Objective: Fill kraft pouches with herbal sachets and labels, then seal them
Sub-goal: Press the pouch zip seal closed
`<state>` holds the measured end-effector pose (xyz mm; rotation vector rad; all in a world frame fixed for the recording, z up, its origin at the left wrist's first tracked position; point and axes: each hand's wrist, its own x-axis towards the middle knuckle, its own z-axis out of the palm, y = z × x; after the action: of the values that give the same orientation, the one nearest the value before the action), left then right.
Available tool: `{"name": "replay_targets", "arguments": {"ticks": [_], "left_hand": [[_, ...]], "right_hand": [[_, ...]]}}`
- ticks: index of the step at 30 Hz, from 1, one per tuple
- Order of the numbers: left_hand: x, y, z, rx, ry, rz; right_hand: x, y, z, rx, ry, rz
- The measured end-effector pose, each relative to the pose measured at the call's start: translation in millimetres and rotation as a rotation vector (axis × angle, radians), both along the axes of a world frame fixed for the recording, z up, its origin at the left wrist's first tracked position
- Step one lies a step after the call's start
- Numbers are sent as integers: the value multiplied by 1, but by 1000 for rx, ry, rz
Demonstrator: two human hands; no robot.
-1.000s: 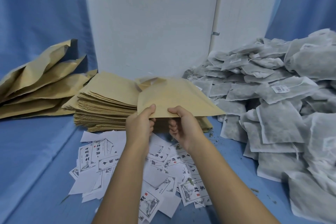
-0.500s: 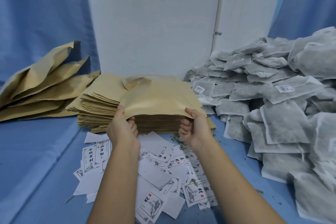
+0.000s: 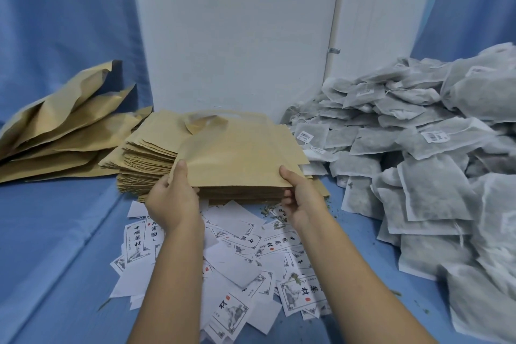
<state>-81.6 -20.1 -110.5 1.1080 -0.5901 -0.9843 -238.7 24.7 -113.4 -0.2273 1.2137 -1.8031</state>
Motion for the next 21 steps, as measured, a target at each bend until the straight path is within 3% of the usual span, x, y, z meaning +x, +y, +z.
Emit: {"name": "replay_targets", "arguments": {"ticks": [3,5,7,11,14,21], "left_hand": [[-2,2,0,-9,-6,31],[-4,4,5,-45,110,11],[-8,6,13,-82,247,-60],[-15,5,19,-24,318,-277],[-16,5,19,-1,292,-433],[-4,0,18,-43,192,-505]], "right_hand": [[4,3,0,-69,-7,-40],[5,4,1,-96,0,-68],[3,5,4,-102,13,-83],[0,8,4,-67,26,-17],[9,9,3,-64,69,127],[31,7,14,-87,125,268]]}}
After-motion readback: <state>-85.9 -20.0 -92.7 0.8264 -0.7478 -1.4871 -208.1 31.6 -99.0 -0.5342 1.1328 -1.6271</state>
